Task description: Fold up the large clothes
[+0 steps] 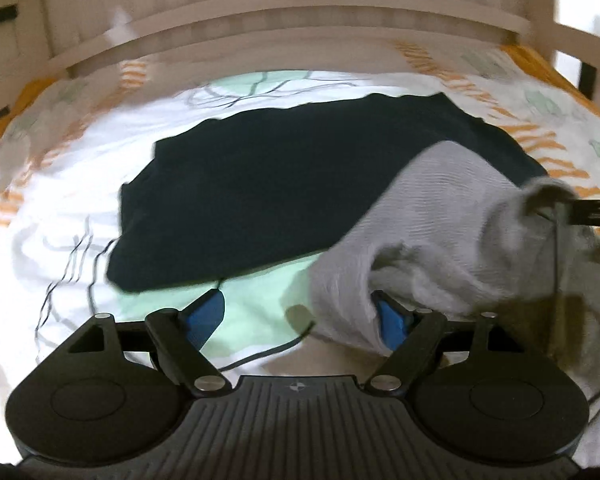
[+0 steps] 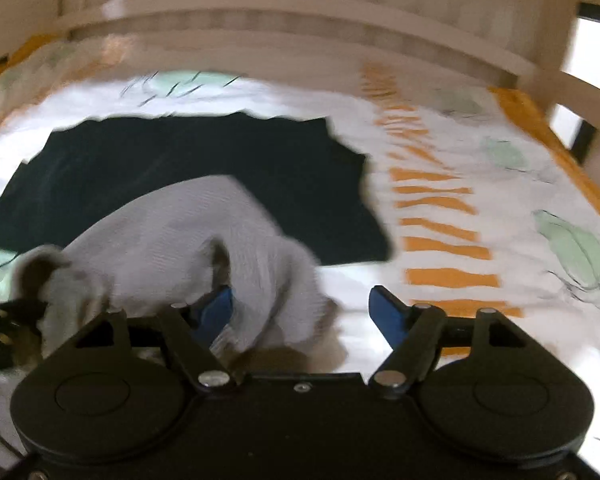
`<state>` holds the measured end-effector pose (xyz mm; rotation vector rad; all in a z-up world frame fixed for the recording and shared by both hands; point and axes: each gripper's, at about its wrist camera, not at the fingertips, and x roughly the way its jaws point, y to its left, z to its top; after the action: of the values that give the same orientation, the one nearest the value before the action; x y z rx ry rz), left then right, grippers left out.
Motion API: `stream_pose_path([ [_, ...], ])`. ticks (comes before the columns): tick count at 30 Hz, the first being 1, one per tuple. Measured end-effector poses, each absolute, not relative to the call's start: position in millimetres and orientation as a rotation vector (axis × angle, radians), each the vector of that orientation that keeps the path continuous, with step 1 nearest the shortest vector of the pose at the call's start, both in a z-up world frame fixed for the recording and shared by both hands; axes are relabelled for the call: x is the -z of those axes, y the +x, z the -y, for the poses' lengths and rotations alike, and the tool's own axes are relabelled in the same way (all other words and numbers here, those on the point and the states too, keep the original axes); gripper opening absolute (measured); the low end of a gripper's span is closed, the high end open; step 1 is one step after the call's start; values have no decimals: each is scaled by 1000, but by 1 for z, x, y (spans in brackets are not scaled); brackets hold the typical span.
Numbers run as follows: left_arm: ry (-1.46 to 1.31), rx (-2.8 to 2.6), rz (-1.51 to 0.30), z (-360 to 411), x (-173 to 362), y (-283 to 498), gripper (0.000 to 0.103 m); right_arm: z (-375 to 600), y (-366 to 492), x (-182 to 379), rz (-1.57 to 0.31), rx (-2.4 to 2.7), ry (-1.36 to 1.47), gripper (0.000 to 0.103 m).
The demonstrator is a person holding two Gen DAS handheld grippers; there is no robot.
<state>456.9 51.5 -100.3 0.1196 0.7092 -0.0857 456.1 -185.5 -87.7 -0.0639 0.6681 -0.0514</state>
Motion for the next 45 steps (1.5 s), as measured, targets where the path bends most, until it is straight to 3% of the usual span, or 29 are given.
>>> stream_pose_path([
  [11,-9,80,-767,-93,111,450,78,270,416,111,-730,126,107,73],
  [17,18,101,-770,-83,119,458,79,227,417,81,-584,-37,42,73],
  [19,5,107,-808,-82,133,461,80,206,426,76,-584,-72,19,70],
  [22,-34,105,-755,-88,141,454,82,184,441,77,-599,-90,-6,57],
  [27,-55,107,-756,-91,143,455,85,165,461,88,-635,-61,-39,56],
  [28,-66,108,-758,-92,144,456,86,163,465,91,-648,-58,-44,47],
  [29,-76,108,-759,-94,144,456,86,165,463,94,-657,-56,-49,19],
  [30,-80,107,-758,-95,144,456,87,167,464,94,-662,-47,-55,12],
  [37,-80,103,-750,-93,145,455,87,207,419,83,-617,-43,30,12],
  [45,-84,105,-746,-93,145,455,87,240,389,123,-696,-20,127,13],
])
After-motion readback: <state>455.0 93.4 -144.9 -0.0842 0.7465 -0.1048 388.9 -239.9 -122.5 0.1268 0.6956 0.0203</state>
